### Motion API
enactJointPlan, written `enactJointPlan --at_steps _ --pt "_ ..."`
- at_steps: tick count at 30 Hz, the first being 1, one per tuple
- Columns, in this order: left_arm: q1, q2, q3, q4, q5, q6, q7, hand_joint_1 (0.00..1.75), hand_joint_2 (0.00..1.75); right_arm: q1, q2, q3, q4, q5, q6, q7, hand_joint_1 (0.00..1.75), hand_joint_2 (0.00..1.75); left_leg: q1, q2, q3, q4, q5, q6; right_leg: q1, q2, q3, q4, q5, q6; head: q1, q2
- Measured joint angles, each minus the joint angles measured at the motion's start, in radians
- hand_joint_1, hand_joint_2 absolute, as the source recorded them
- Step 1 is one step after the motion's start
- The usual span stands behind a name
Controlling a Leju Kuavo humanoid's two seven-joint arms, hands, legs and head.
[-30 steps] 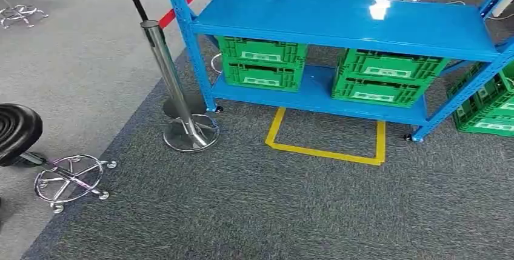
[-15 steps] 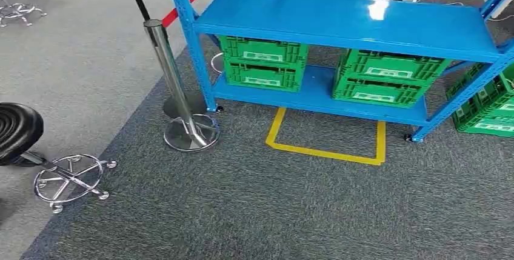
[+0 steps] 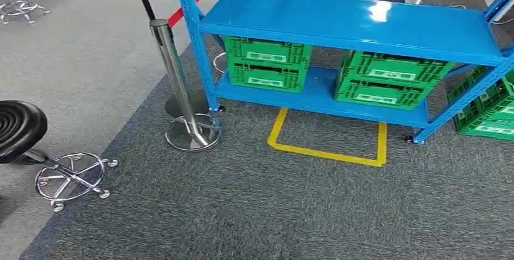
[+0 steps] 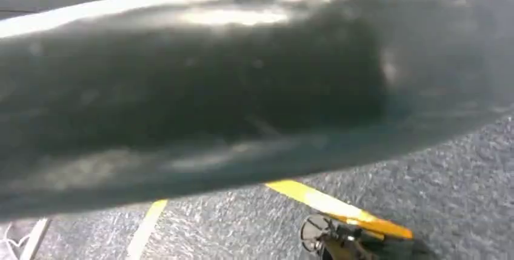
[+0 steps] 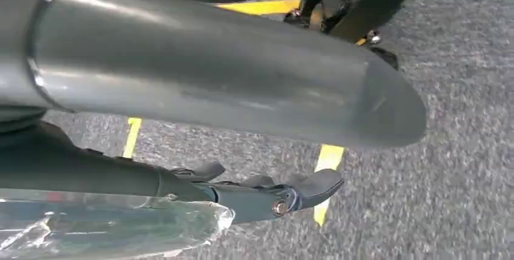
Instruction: Take the parts from the cabinet and place them on the table.
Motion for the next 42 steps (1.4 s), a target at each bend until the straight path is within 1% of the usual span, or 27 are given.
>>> enactJointPlan --at_steps 1,2,3,6,7,8,11,12,13,14,16,17,18,21,23,25,26,27,29,31,32,33,36,38,39,41,42 --pt "0.000 -0.001 0.000 0.000 0.000 0.000 0.000 0.00 0.00 -0.001 0.000 -0.003 -0.002 0.000 0.000 0.000 0.00 0.00 0.001 0.000 0.003 0.006 -0.006 -0.009 -0.004 -0.003 0.043 -0.089 0.026 0.003 0.002 0.000" --pt "0.000 0.002 0.000 0.000 0.000 0.000 0.000 0.00 0.00 -0.004 0.002 -0.005 -0.002 0.001 0.003 0.002 0.00 0.00 -0.008 -0.001 -0.002 0.012 -0.012 -0.017 0.003 -0.001 0.052 -0.101 0.003 0.002 0.005 0.000" --pt "0.000 0.002 0.000 0.000 0.000 0.000 0.000 0.00 0.00 -0.005 0.002 -0.006 -0.003 0.003 0.004 0.002 0.00 0.00 -0.008 -0.001 -0.004 0.018 -0.013 -0.021 0.001 0.003 0.060 -0.100 0.007 -0.017 0.002 0.000" --pt "-0.001 0.002 0.000 0.000 0.000 -0.001 -0.001 0.00 0.00 0.000 0.003 -0.010 -0.003 0.005 0.007 0.006 0.00 0.00 -0.004 -0.001 -0.002 0.020 -0.015 -0.029 0.003 0.004 0.056 -0.097 0.005 -0.035 -0.002 0.000" --pt "-0.001 0.004 0.000 0.000 0.000 -0.001 -0.001 0.00 0.00 0.000 0.003 -0.012 -0.004 0.006 0.007 0.006 0.00 0.00 -0.003 -0.002 -0.004 0.030 -0.028 -0.036 0.000 0.004 0.057 -0.099 0.007 -0.043 -0.003 0.000" --pt "-0.001 0.004 0.000 0.000 0.000 -0.003 0.000 0.00 0.00 -0.001 0.003 -0.014 -0.006 0.009 0.008 0.006 0.00 0.00 -0.002 -0.002 -0.024 0.071 -0.058 -0.041 0.000 0.003 0.057 -0.099 0.006 -0.049 -0.007 0.000" --pt "0.000 0.002 0.000 0.000 0.000 -0.011 0.005 0.00 0.00 -0.001 0.003 -0.015 -0.011 0.015 0.011 0.007 0.00 0.00 0.002 -0.002 -0.140 0.312 -0.166 -0.047 0.003 0.002 0.054 -0.099 0.005 -0.054 -0.007 0.000" --pt "0.002 0.002 0.000 0.000 0.000 -0.012 0.008 0.00 0.00 -0.001 0.003 -0.017 -0.011 0.017 0.011 0.008 0.00 0.00 0.002 -0.002 -0.163 0.353 -0.169 -0.046 0.004 0.002 0.055 -0.098 0.005 -0.055 -0.008 0.000" --pt "0.003 0.002 0.000 0.000 -0.001 -0.013 0.013 0.00 0.00 -0.001 0.003 -0.019 -0.012 0.019 0.012 0.009 0.00 0.00 0.002 -0.002 -0.161 0.340 -0.144 -0.043 0.005 0.005 0.056 -0.098 0.005 -0.055 -0.008 0.000" --pt "0.004 0.002 0.000 0.000 -0.001 -0.014 0.015 0.00 0.00 -0.001 0.003 -0.021 -0.012 0.020 0.013 0.009 0.00 0.00 0.001 -0.003 -0.139 0.285 -0.098 -0.038 0.006 0.007 0.058 -0.098 0.004 -0.055 -0.008 0.000" --pt "0.003 0.002 0.000 0.000 -0.001 -0.016 0.015 0.00 0.00 -0.002 0.005 -0.023 -0.014 0.021 0.015 0.009 0.00 0.00 -0.001 -0.005 -0.061 0.111 -0.003 -0.024 0.006 0.011 0.063 -0.099 0.003 -0.054 -0.008 0.000" --pt "0.003 0.003 0.000 0.000 -0.001 -0.016 0.015 0.00 0.00 -0.002 0.007 -0.023 -0.014 0.021 0.016 0.009 0.00 0.00 -0.004 -0.010 -0.035 0.052 0.004 -0.017 0.007 0.012 0.062 -0.098 0.002 -0.052 -0.007 0.000" --pt "0.001 0.003 0.000 0.000 -0.001 -0.018 0.016 0.00 0.00 -0.002 0.008 -0.024 -0.016 0.021 0.017 0.009 0.00 0.00 -0.006 -0.010 -0.031 0.032 -0.003 -0.017 0.013 0.013 0.057 -0.095 0.000 -0.046 -0.007 0.000" --pt "0.005 0.002 0.000 0.000 0.000 -0.022 0.016 0.00 0.00 0.000 0.009 -0.032 -0.020 0.025 0.021 0.012 0.00 0.00 -0.009 -0.009 -0.036 0.031 0.000 -0.013 0.009 0.013 0.057 -0.105 0.008 -0.027 -0.007 0.000" --pt "0.004 0.001 0.000 0.000 0.000 -0.024 0.016 0.00 0.00 0.000 0.009 -0.034 -0.024 0.027 0.020 0.012 0.00 0.00 0.000 -0.004 -0.031 0.016 0.010 -0.003 0.008 0.009 0.038 -0.072 -0.021 -0.019 -0.003 0.000" --pt "0.003 0.001 0.000 0.000 0.000 -0.024 0.016 0.00 0.00 -0.001 0.009 -0.037 -0.025 0.029 0.021 0.012 0.00 0.00 -0.002 -0.003 -0.032 0.017 0.009 0.002 0.006 0.009 -0.033 0.084 -0.106 -0.013 0.001 0.000" --pt "0.004 0.001 0.000 0.000 0.000 -0.026 0.016 0.00 0.00 0.000 0.010 -0.038 -0.025 0.029 0.021 0.013 0.00 0.00 -0.005 -0.001 -0.032 0.017 0.008 0.004 0.006 0.009 -0.069 0.161 -0.137 -0.011 0.000 0.000" --pt "0.005 -0.001 0.000 0.000 0.000 -0.026 0.016 0.00 0.00 0.001 0.010 -0.038 -0.025 0.029 0.020 0.013 0.00 0.00 -0.007 -0.001 -0.032 0.017 0.008 0.004 0.007 0.008 -0.093 0.210 -0.148 -0.009 0.002 0.000" --pt "0.004 -0.002 0.000 0.000 0.000 -0.026 0.016 0.00 0.00 0.003 0.010 -0.039 -0.026 0.030 0.020 0.013 0.00 0.00 -0.009 -0.001 -0.029 0.018 0.007 0.005 0.007 0.008 -0.075 0.169 -0.101 -0.011 0.001 0.000" --pt "0.004 -0.002 0.000 0.000 0.000 -0.027 0.016 0.00 0.00 0.002 0.010 -0.039 -0.030 0.032 0.021 0.014 0.00 0.00 -0.011 -0.001 -0.022 0.018 0.004 0.002 0.007 0.006 0.020 -0.018 -0.004 -0.019 0.001 0.000" --pt "0.004 -0.002 0.001 0.000 0.000 -0.027 0.016 0.00 0.00 0.000 0.010 -0.040 -0.032 0.034 0.021 0.014 0.00 0.00 -0.012 -0.001 -0.020 0.018 0.002 -0.002 0.009 -0.003 0.053 -0.089 0.004 -0.023 0.002 0.000" --pt "0.004 -0.002 0.001 0.000 0.000 -0.028 0.016 0.00 0.00 -0.003 0.010 -0.040 -0.033 0.036 0.022 0.015 0.00 0.00 -0.021 -0.001 -0.025 0.027 -0.002 -0.007 0.012 -0.003 0.063 -0.112 -0.003 -0.027 0.000 0.000" --pt "0.004 -0.003 0.001 0.000 0.000 -0.029 0.016 0.00 0.00 0.003 0.011 -0.045 -0.037 0.039 0.024 0.018 0.00 0.00 -0.015 0.000 -0.028 0.024 0.003 -0.017 0.016 0.000 0.064 -0.103 -0.001 -0.037 0.000 0.000" --pt "0.003 0.000 0.001 0.000 0.000 -0.029 0.016 0.00 0.00 0.003 0.018 -0.050 -0.040 0.043 0.026 0.019 0.00 0.00 -0.015 -0.003 -0.033 0.045 -0.021 -0.032 0.006 0.000 0.070 -0.114 0.007 -0.049 -0.002 0.000" --pt "0.003 -0.001 0.001 0.000 0.000 -0.029 0.016 0.00 0.00 0.002 0.018 -0.053 -0.045 0.044 0.026 0.019 0.00 0.00 -0.012 -0.004 -0.056 0.099 -0.058 -0.038 0.005 -0.001 0.070 -0.114 0.006 -0.057 -0.011 0.000" --pt "0.004 -0.001 0.001 0.000 0.000 -0.029 0.016 0.00 0.00 0.002 0.018 -0.056 -0.046 0.045 0.027 0.019 0.00 0.00 -0.003 -0.004 -0.130 0.255 -0.132 -0.048 0.005 -0.001 0.069 -0.114 0.006 -0.058 -0.011 0.000" --pt "0.004 -0.002 0.001 0.000 0.000 -0.030 0.016 0.00 0.00 0.002 0.018 -0.057 -0.046 0.045 0.027 0.020 0.00 0.00 0.000 -0.004 -0.163 0.322 -0.153 -0.052 0.005 -0.001 0.068 -0.113 0.005 -0.059 -0.011 0.000"
